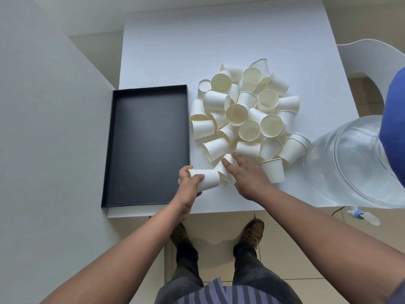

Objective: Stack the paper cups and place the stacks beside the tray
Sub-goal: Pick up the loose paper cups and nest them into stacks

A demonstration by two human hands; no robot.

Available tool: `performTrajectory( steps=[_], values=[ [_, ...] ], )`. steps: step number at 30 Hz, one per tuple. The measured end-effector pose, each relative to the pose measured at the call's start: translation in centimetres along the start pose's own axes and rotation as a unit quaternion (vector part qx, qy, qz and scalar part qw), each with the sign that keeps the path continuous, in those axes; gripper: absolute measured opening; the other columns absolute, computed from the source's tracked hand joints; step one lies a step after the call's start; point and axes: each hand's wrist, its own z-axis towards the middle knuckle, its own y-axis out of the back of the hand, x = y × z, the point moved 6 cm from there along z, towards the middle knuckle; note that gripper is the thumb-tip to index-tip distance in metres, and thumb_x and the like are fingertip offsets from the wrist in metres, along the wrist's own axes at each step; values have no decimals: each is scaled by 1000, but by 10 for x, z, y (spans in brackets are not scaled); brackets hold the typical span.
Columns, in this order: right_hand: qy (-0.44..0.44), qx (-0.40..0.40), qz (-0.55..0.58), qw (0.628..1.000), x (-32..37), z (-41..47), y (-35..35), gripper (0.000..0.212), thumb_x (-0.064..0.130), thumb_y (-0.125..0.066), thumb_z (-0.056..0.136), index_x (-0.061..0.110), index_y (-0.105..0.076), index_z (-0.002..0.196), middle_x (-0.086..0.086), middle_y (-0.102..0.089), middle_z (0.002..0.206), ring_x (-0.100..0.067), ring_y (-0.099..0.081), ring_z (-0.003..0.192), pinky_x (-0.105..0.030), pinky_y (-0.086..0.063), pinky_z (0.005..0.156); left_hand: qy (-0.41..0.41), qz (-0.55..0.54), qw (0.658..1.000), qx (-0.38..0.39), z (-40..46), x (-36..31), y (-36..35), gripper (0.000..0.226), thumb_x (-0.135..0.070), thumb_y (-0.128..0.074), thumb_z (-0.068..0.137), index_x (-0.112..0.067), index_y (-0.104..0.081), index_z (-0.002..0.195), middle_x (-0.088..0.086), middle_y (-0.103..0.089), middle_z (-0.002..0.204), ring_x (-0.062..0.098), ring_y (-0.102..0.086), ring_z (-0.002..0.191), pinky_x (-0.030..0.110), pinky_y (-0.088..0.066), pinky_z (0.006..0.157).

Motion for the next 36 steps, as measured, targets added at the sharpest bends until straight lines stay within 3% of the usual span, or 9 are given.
performTrajectory(
  steps=[5,9,12,18,22,26,31,36],
  values=[
    [-44,-13,38,998,-6,0,-7,69,14,-65,91,30,-29,148,-9,-24,158,-39,-46,124,-46,-51,94,20,-26,999,-2,1,8,-2,39,-27,-56,105,-30,-35,138,8,-36,152,23,-53,121,33,-49,89],
    [-47,-16,113,992,-9,-4,-14,60,26,-74,86,23,-39,134,-4,-31,155,-39,-55,119,-47,-55,84,16,-39,999,-11,3,7,2,39,-26,-59,106,-31,-35,137,8,-36,153,26,-54,127,35,-51,95],
    [-33,-29,183,982,-4,-7,-12,61,31,-76,83,24,-44,134,0,-46,142,-35,-61,108,-44,-54,83,7,-38,999,-4,3,4,2,40,-27,-58,107,-32,-34,139,7,-35,154,26,-54,127,35,-51,99],
    [7,-59,242,969,20,-11,-1,63,34,-79,80,25,-50,136,3,-51,137,-26,-59,112,-40,-53,88,-14,-10,997,75,-2,1,-17,42,-28,-57,108,-37,-34,141,7,-35,156,25,-56,125,33,-50,101],
    [33,-68,264,962,27,-16,1,68,35,-81,81,24,-51,141,6,-51,137,-22,-59,113,-36,-52,90,0,-22,990,141,-3,0,-25,37,-29,-60,107,-48,-37,128,-2,-47,140,15,-61,113,23,-51,93],
    [38,-74,272,959,15,-25,0,80,44,-85,76,24,-50,145,6,-47,146,-20,-57,121,-38,-52,96,2,-5,992,130,3,2,-18,43,-28,-71,100,-37,-43,131,-2,-53,129,18,-63,110,30,-56,94],
    [-102,-206,163,960,-30,-39,10,90,64,-81,71,14,-54,141,-10,-52,142,-33,-49,126,-47,-47,101,-5,-12,996,85,10,5,-17,47,-24,-76,96,-29,-44,131,-2,-53,126,19,-61,106,33,-57,89],
    [-267,-196,177,927,-75,-49,-7,72,44,-79,82,21,-46,141,-7,-41,147,-33,-38,131,-47,-42,102,1,-16,997,75,13,7,-25,49,-22,-75,97,-25,-44,134,-2,-52,126,19,-60,106,34,-59,90]
  ],
)
